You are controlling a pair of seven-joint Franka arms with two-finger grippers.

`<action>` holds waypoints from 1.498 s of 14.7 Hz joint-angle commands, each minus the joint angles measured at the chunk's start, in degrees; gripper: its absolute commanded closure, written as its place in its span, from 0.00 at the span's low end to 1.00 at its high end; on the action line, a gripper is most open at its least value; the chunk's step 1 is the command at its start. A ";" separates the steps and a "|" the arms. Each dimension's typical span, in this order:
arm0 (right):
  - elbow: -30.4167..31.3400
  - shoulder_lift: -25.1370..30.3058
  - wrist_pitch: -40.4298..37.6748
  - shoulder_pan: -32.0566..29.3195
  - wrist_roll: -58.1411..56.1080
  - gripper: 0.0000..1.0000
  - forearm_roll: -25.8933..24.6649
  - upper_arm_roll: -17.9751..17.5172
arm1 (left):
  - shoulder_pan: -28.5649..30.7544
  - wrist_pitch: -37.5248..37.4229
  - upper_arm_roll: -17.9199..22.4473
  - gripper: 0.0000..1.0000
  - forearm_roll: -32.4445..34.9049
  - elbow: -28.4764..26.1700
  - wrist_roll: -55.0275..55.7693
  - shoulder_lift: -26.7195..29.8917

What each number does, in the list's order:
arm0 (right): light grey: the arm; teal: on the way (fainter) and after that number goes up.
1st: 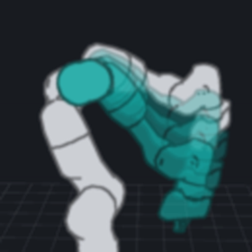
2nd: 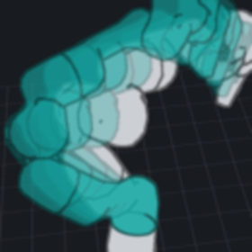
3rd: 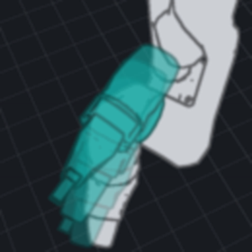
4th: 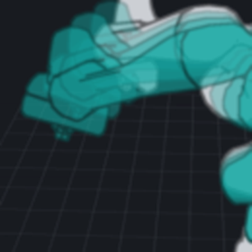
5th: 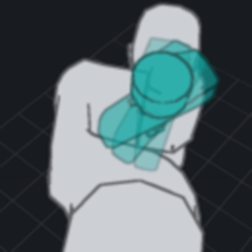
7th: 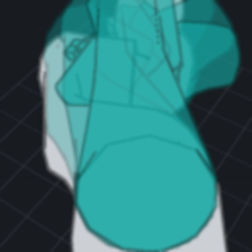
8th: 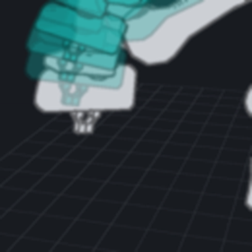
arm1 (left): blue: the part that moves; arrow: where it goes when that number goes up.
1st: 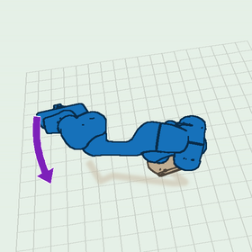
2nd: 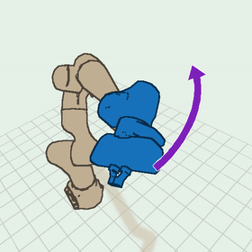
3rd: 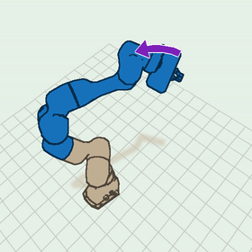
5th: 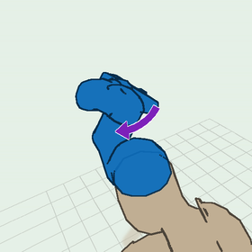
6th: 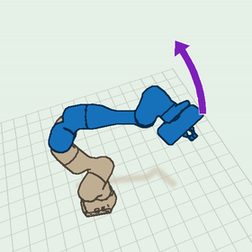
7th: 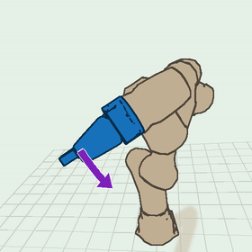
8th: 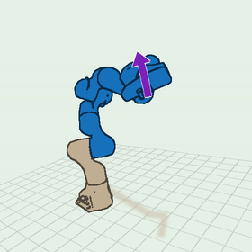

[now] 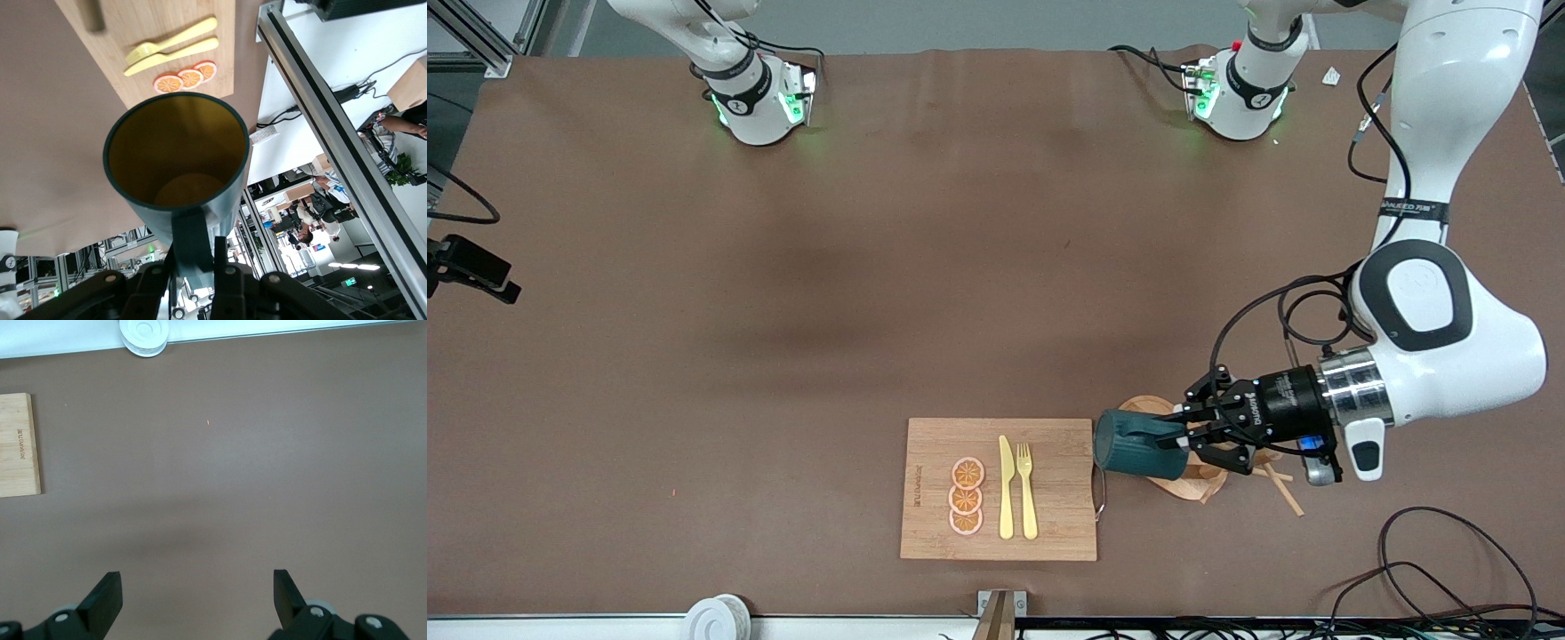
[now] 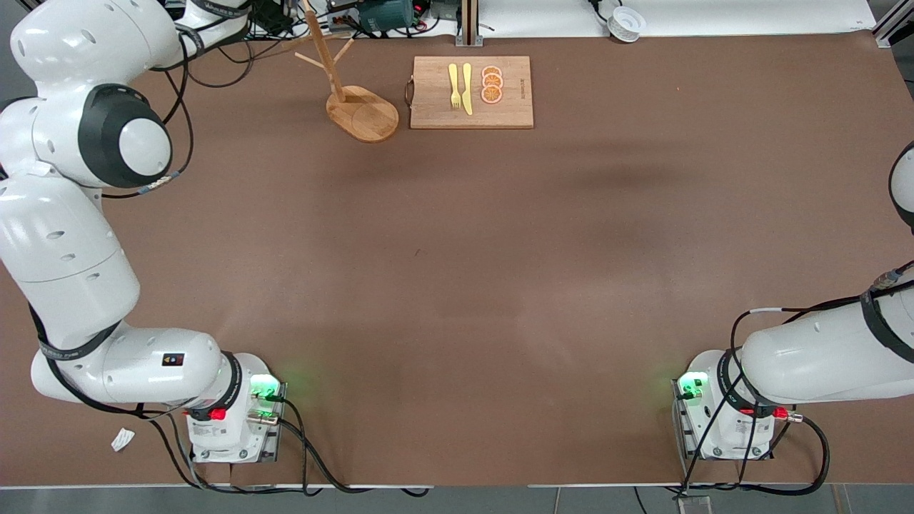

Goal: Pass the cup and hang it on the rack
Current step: 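Hang the mug handle on a rack peg and open the left gripper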

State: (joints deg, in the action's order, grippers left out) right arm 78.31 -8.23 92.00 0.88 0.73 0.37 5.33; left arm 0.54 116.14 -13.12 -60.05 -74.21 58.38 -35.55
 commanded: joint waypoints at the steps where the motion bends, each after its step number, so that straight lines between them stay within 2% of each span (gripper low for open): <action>1: 0.09 0.49 -0.16 -1.32 0.33 0.00 1.04 -0.93 | 3.14 -4.33 -0.42 1.00 -1.56 -0.24 -3.70 -0.39; 7: 0.09 0.49 -0.16 -1.23 0.33 0.00 0.95 -0.93 | 6.74 -9.17 -0.42 1.00 -1.57 -0.32 -6.18 -2.50; 22: 0.09 0.49 -0.25 -1.15 0.41 0.00 0.95 -0.93 | 9.56 -9.27 -0.24 0.99 -1.74 -0.41 -7.23 -5.49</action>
State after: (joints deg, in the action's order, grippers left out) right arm 78.31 -8.23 92.01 0.88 0.73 0.37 5.29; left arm 9.50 107.67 -13.13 -60.10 -74.50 51.89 -40.97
